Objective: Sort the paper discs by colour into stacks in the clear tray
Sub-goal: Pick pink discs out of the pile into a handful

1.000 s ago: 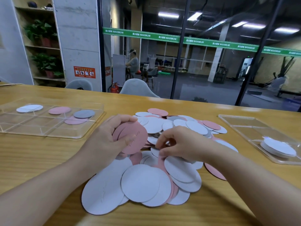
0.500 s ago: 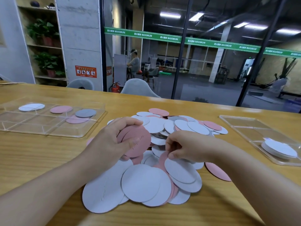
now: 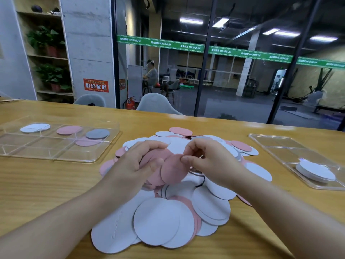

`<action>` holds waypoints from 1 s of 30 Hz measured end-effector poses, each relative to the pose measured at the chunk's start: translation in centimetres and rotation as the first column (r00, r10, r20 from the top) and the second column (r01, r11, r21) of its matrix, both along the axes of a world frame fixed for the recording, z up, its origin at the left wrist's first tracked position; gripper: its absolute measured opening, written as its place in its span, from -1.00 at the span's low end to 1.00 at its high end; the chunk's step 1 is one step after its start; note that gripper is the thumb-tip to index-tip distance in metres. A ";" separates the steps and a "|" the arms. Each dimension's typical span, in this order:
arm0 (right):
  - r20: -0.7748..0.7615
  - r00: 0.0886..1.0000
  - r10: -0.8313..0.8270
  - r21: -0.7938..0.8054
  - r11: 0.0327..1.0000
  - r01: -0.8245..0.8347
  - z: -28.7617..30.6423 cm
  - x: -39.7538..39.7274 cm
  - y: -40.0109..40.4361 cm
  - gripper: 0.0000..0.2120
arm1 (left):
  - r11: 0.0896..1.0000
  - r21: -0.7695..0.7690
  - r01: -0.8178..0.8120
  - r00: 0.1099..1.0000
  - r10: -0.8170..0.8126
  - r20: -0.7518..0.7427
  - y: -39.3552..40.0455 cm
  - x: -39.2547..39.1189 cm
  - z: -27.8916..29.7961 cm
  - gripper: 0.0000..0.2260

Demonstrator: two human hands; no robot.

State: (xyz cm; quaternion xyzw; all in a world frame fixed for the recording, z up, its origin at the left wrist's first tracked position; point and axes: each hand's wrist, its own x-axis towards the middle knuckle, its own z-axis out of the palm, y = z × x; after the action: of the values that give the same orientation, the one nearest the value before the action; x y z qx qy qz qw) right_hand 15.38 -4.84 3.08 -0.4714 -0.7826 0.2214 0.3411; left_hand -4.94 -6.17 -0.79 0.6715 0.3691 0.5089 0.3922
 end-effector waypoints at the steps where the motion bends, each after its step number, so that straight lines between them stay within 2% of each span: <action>1: -0.032 0.999 -0.004 0.011 1.000 0.005 0.0 -0.3 -0.2 -0.83 | 1.000 0.000 0.009 1.000 -0.009 0.005 0.0 0.0 0.0 -0.76; 5: -0.124 0.992 -0.003 0.046 0.999 0.009 -0.3 -1.3 -1.0 -0.88 | 0.997 0.081 -0.011 0.997 0.017 -0.079 0.0 0.0 0.2 -0.69; 8: -0.124 0.992 -0.014 0.050 0.999 0.020 -0.5 -1.4 -1.4 -0.89 | 0.992 0.124 -0.037 0.990 0.054 -0.130 0.1 0.0 0.1 -0.67; 10: -0.071 0.997 -0.028 0.055 0.998 0.032 -0.5 -1.1 -1.6 -0.88 | 0.989 0.142 -0.045 0.987 0.066 -0.143 0.1 -0.1 0.1 -0.67; 14: 0.145 0.987 -0.075 0.050 0.996 0.069 -0.7 -0.4 -2.4 -0.84 | 0.978 0.201 -0.062 0.979 0.099 -0.177 0.0 0.0 0.0 -0.70; 16: 0.288 0.956 -0.054 0.021 0.999 0.050 -0.6 -0.1 -2.8 -0.81 | 0.987 0.153 -0.042 0.988 0.064 -0.142 0.1 -0.1 -0.3 -0.69; 18: 0.362 0.932 -0.020 -0.019 0.999 0.029 -0.3 0.0 -3.3 -0.82 | 0.991 0.131 -0.035 0.991 0.051 -0.121 0.1 -0.2 -0.3 -0.67; 21: 0.422 0.906 0.034 -0.074 0.997 -0.003 0.0 -0.1 -3.9 -0.94 | 0.996 0.087 -0.034 0.997 0.040 -0.069 -0.1 -0.1 0.0 -0.65; 24: 0.483 0.874 0.060 -0.114 0.993 -0.005 -0.2 -0.2 -4.1 -0.86 | 0.998 0.059 -0.032 0.998 0.035 -0.061 -0.1 -0.2 0.1 -0.64; 30: 0.474 0.877 0.080 -0.244 0.969 0.043 0.3 -0.3 -4.7 -0.71 | 0.998 0.059 -0.030 0.997 0.034 -0.069 -0.3 -0.2 0.2 -0.64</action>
State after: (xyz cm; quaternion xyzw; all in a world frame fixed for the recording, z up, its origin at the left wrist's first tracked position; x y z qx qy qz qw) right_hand 15.04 -9.50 3.35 -0.5426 -0.8134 0.1966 0.0729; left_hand -5.17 -6.45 -0.55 0.6939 0.3785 0.5019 0.3513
